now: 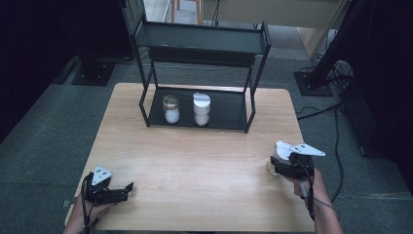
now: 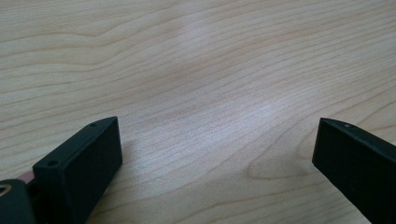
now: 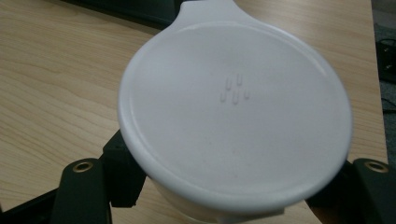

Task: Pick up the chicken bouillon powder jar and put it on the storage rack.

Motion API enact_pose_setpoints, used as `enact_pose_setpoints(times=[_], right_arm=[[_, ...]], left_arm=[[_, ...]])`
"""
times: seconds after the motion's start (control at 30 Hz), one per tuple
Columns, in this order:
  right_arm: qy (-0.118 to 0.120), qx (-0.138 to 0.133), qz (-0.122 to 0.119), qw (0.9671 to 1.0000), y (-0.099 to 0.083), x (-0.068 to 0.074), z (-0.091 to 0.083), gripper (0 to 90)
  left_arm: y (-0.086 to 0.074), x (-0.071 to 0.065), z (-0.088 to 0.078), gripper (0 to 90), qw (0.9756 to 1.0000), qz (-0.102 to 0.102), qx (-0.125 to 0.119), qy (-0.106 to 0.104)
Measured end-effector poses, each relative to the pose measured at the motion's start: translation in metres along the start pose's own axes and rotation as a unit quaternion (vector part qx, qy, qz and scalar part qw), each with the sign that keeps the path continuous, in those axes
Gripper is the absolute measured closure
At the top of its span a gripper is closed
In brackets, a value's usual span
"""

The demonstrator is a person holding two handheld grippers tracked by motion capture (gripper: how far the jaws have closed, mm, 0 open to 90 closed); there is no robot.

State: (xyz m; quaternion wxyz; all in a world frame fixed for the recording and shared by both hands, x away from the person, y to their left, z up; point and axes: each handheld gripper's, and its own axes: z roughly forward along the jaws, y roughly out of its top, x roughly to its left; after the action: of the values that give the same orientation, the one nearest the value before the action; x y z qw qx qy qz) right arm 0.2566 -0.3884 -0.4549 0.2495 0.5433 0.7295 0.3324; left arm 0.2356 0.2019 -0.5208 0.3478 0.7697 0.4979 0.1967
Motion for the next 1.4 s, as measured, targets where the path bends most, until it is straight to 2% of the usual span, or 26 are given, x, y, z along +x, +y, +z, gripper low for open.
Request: enact_pose_setpoints(times=[0.3, 0.6, 1.2, 1.4], right_arm=[[0.016, -0.001, -0.01, 0.9998, 0.009, 0.016, 0.006, 30.4], [0.021, -0.004, -0.021, 0.9995, 0.021, 0.033, 0.016, 30.3], [0.045, -0.005, -0.033, 0.9984, 0.048, 0.069, 0.038, 30.4], [0.048, -0.007, -0.034, 0.9982, 0.058, 0.077, 0.045, 30.4]], left_arm=[[0.0, 0.0, 0.0, 1.7, 1.0, 0.0, 0.0, 0.0], [0.0, 0.0, 0.0, 1.7, 1.0, 0.0, 0.0, 0.0], [0.0, 0.0, 0.0, 1.7, 1.0, -0.001, 0.0, -0.001], [0.0, 0.0, 0.0, 1.7, 1.0, 0.001, 0.0, -0.003]])
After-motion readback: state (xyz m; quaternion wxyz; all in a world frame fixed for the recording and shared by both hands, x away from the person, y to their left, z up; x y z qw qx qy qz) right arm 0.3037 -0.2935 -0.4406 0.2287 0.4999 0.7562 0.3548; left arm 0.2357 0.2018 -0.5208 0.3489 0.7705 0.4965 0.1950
